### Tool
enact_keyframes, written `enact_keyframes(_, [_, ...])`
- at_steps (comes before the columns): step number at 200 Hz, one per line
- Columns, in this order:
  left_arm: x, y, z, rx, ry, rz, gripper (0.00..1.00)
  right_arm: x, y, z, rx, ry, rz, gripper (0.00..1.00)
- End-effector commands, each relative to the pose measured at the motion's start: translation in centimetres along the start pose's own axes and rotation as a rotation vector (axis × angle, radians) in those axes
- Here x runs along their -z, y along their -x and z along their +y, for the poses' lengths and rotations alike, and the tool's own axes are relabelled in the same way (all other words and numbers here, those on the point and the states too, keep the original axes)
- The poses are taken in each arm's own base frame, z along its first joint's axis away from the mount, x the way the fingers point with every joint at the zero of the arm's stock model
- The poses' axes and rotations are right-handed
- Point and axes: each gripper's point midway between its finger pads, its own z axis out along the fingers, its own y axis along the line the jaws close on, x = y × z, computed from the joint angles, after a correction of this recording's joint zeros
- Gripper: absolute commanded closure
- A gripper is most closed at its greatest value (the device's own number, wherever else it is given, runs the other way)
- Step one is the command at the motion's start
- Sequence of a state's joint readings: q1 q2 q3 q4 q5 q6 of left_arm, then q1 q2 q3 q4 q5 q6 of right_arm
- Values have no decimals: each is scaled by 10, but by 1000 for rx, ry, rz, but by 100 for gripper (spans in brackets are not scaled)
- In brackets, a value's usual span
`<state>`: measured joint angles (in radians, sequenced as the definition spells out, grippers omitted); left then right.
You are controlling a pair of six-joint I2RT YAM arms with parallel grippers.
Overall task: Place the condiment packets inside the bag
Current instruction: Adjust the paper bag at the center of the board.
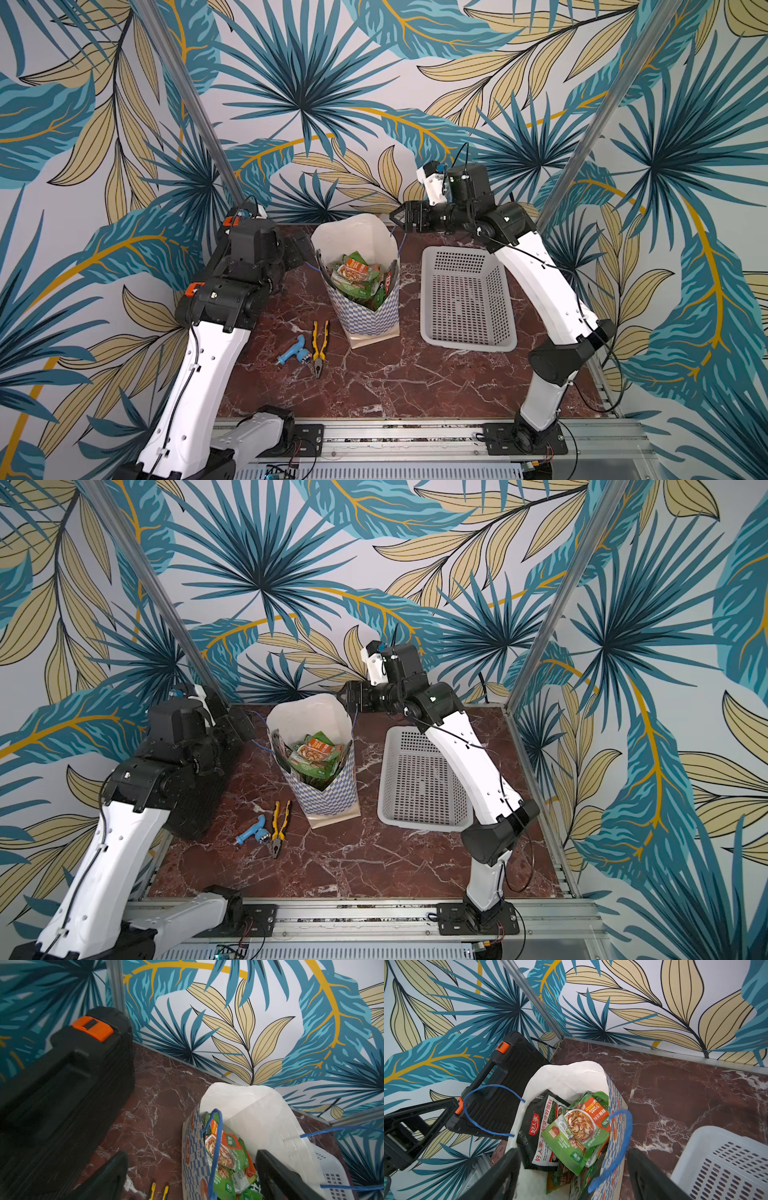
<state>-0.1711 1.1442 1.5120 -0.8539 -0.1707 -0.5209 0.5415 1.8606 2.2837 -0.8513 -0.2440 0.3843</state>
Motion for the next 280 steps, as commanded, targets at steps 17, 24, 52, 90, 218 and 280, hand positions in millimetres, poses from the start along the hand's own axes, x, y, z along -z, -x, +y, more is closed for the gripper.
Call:
enact_keyframes(17, [-25,-3,-33,69,-231,130,21,-15,-6,-14,-64,19,53,28])
enact_keyframes(24, [-28,-3,-38,73,-258,135,29,-15,-4,-13,-67,28,50,33])
enact_keyframes(52, [-42,-4,-58,89,-349,187,60,-18,3,-7,-91,81,39,62])
enact_keyframes(90, [-44,7,-87,109,-486,186,100,-5,25,16,-107,182,-23,100])
enact_keyframes(218, [0,25,-262,-40,-948,204,100,87,79,58,-96,271,-292,100])
enact_keyframes(280, [-65,-58,-257,-85,-877,383,100,31,-9,-30,-120,-12,-143,100])
